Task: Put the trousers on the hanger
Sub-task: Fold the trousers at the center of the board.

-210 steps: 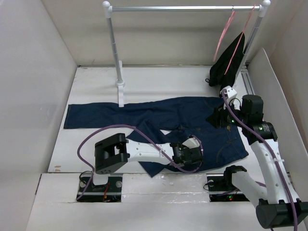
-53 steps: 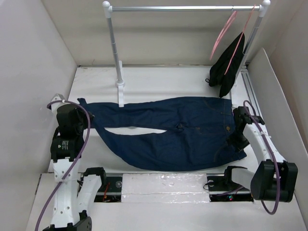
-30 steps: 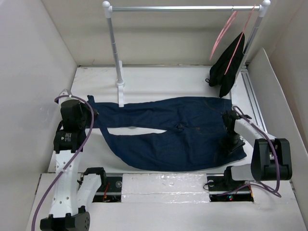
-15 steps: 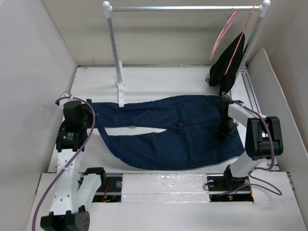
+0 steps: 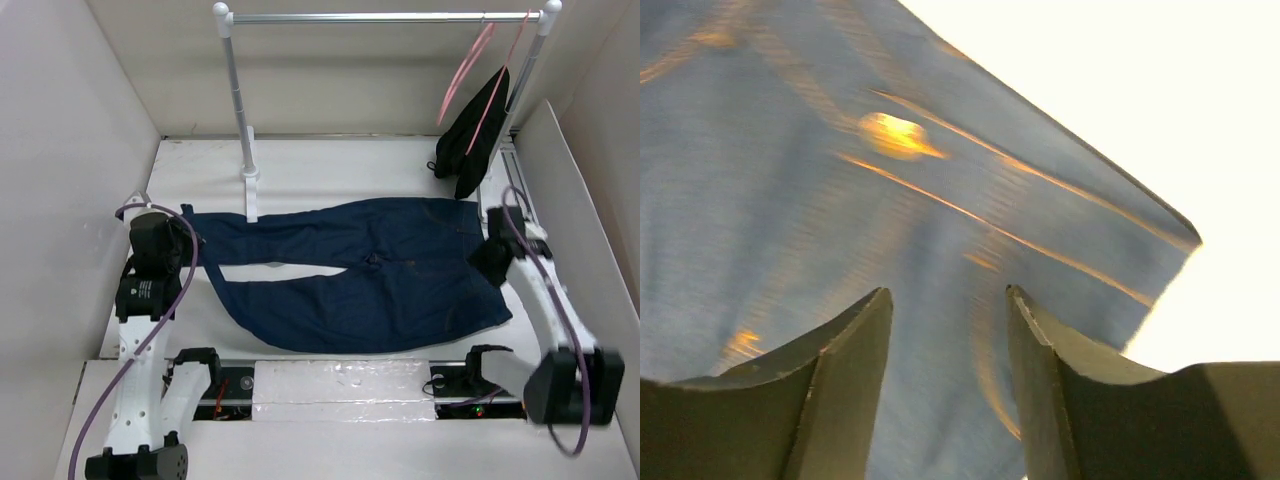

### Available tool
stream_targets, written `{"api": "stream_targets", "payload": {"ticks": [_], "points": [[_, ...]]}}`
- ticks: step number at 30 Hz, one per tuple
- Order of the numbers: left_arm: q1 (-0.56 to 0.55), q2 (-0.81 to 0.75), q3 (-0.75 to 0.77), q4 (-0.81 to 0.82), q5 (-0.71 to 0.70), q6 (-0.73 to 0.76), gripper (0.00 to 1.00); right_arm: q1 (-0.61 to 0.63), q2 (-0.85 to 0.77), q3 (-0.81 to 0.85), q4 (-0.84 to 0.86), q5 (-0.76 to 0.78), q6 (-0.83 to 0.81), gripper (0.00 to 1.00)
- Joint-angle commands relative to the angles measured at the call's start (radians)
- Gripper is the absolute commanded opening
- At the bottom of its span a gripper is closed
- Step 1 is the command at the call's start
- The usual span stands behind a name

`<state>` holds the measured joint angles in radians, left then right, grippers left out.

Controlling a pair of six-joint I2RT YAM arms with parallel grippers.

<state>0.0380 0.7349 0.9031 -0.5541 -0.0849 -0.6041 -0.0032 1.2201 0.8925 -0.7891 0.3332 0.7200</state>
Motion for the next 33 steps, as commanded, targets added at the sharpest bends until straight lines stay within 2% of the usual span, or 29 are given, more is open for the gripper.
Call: {"api": "stream_targets", "payload": {"ticks": [1,2,3,4,6,8,10,11,13,17,19,24,28,29,32,33], "points": [[-0.006,-0.025,-0.020,0.052,0.080,-0.019,0.00,-0.076,-0.262,-0.145,-0.183,0.021,0.159,0.55],[-0.006,-0.028,-0.027,0.056,0.080,-0.020,0.00,-0.099,-0.302,-0.179,-0.220,0.014,0.189,0.56],[-0.006,-0.031,-0.027,0.059,0.079,-0.022,0.00,-0.127,-0.339,-0.232,-0.238,0.006,0.167,0.68],[-0.006,-0.034,-0.027,0.053,0.109,-0.022,0.00,-0.148,-0.370,-0.240,-0.227,-0.009,0.189,0.71],[-0.019,-0.035,-0.015,0.042,0.097,-0.016,0.00,-0.158,-0.378,-0.234,-0.245,-0.025,0.254,0.71],[-0.030,-0.037,-0.012,0.040,0.094,-0.016,0.00,-0.146,-0.293,-0.202,-0.300,-0.036,0.275,0.71],[-0.030,-0.038,-0.018,0.049,0.096,-0.017,0.00,-0.091,-0.231,-0.176,-0.335,-0.036,0.358,0.64],[-0.039,-0.031,-0.030,0.065,0.100,-0.019,0.00,0.013,-0.173,-0.181,-0.329,-0.036,0.428,0.62],[-0.039,-0.026,-0.033,0.066,0.099,-0.019,0.00,0.044,-0.157,-0.207,-0.299,-0.052,0.447,0.62],[-0.050,0.001,-0.018,0.065,0.096,-0.014,0.00,0.228,-0.071,-0.260,-0.257,-0.121,0.606,0.55],[-0.050,0.014,-0.012,0.065,0.096,-0.014,0.00,0.281,-0.007,-0.230,-0.277,-0.090,0.645,0.53],[-0.050,0.037,-0.009,0.066,0.043,-0.010,0.00,0.243,0.099,-0.187,-0.262,-0.083,0.550,0.39],[-0.050,0.037,-0.012,0.066,0.030,-0.005,0.00,0.252,0.145,-0.162,-0.276,-0.054,0.545,0.27],[-0.050,0.038,-0.015,0.066,0.028,-0.005,0.00,0.252,0.144,-0.164,-0.279,-0.054,0.552,0.15],[-0.050,0.043,-0.024,0.075,0.036,-0.006,0.00,0.252,0.130,-0.155,-0.254,-0.030,0.485,0.00],[-0.050,0.043,-0.021,0.075,0.036,-0.003,0.00,0.252,0.137,-0.123,-0.275,-0.007,0.460,0.00]]}}
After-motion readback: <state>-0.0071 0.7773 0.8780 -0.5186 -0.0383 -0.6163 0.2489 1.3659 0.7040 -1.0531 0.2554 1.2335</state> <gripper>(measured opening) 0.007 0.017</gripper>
